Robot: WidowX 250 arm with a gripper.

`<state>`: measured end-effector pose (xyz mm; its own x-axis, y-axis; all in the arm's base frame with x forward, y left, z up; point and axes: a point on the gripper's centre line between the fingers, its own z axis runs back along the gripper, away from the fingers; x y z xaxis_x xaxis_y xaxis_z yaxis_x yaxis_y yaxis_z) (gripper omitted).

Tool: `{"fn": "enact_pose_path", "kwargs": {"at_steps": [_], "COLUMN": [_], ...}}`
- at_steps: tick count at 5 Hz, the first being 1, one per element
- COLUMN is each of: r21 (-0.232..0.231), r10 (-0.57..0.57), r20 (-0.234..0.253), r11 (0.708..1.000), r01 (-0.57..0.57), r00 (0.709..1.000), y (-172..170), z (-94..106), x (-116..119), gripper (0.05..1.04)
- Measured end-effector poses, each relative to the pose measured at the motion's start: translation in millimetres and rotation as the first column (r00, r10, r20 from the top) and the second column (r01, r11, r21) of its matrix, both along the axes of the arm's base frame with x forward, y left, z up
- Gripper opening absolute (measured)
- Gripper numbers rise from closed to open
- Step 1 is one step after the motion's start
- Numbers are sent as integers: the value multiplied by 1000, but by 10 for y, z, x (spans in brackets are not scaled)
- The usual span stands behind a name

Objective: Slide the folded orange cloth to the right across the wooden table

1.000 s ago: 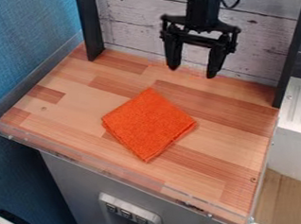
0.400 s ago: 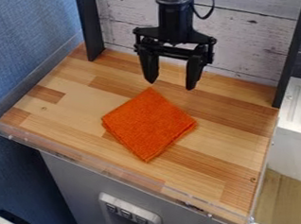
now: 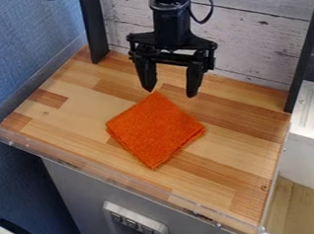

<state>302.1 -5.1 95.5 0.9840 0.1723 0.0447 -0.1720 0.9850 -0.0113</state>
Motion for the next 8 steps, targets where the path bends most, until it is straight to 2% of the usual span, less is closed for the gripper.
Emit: {"fn": "enact_pose_path", "kwargs": {"at_steps": [1,2,3,4,7,8], "r21": [0,4,10,17,33,21], "r10": [24,38,42,36,9,6], "r20": [0,17,1,-17,-68,-62], "r11": [1000,999,999,999,999,1000], "r01": [-24,-38,-42,-36,-7,-5], "r00": [1000,999,999,999,998,998], "y": [-2,7,15,-7,8,37], "z": [-64,-107,-251,-402,-793,-836], "x": [-38,-34,-65,-53,-26,-8], "gripper": [684,361,149,65,59,59]}}
